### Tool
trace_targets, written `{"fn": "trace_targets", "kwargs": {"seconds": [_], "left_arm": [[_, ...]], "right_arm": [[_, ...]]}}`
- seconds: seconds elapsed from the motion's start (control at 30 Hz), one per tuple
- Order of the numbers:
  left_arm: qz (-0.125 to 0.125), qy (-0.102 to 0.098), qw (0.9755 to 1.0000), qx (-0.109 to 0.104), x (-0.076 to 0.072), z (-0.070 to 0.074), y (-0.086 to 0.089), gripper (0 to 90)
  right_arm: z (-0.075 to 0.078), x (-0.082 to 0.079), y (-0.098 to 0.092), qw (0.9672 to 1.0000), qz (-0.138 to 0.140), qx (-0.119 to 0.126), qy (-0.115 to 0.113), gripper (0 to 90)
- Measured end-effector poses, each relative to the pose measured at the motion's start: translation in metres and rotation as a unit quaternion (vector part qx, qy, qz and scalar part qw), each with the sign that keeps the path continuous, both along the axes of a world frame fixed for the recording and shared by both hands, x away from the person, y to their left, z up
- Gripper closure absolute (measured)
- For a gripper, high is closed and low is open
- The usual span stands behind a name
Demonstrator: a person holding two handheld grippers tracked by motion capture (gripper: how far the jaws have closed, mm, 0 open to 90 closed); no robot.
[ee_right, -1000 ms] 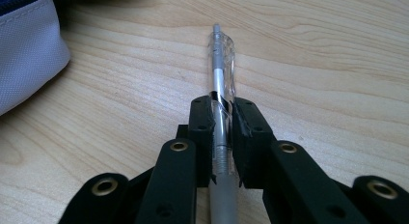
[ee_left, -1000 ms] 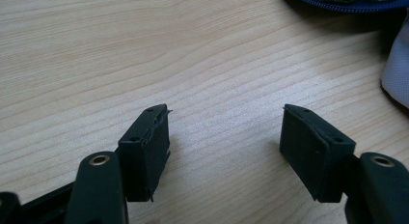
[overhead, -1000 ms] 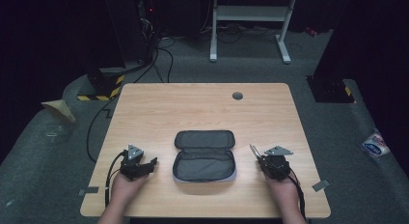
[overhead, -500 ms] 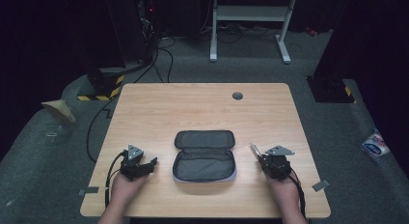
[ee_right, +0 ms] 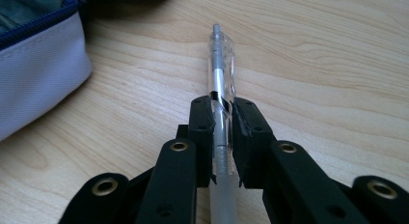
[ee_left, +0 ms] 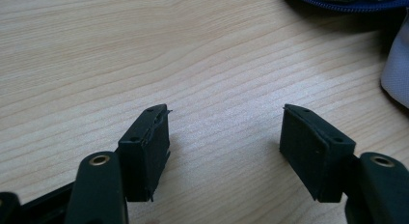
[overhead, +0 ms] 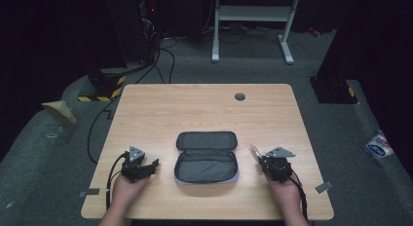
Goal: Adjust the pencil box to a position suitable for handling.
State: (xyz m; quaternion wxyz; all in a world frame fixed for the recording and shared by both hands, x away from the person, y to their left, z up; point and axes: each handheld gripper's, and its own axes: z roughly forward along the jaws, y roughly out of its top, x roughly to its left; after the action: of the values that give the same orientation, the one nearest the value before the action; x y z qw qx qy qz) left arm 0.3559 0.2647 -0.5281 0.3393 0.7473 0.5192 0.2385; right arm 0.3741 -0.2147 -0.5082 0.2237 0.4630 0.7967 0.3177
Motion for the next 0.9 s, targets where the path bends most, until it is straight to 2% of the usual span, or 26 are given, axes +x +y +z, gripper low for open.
{"fn": "trace_targets", "kwargs": {"seconds": [0.33, 0.43, 0.67, 0.9], "left_arm": [[0.001, 0.001, 1.0000, -0.001, 0.000, 0.000, 0.000, 34.7], [0.001, 0.001, 1.0000, -0.001, 0.000, 0.000, 0.000, 34.7], [-0.005, 0.000, 1.0000, 0.000, 0.000, 0.000, 0.000, 34.7], [-0.007, 0.001, 1.0000, 0.003, 0.000, 0.000, 0.000, 34.7]], "right_arm": [[0.008, -0.004, 0.009, 0.9998, 0.014, 0.006, -0.011, 78.6], [0.012, -0.006, 0.009, 0.9998, 0.008, 0.016, -0.013, 78.6], [0.021, -0.006, 0.013, 0.9995, 0.012, 0.017, -0.025, 78.6], [0.024, -0.006, 0.015, 0.9993, 0.014, 0.017, -0.030, 78.6]]}}
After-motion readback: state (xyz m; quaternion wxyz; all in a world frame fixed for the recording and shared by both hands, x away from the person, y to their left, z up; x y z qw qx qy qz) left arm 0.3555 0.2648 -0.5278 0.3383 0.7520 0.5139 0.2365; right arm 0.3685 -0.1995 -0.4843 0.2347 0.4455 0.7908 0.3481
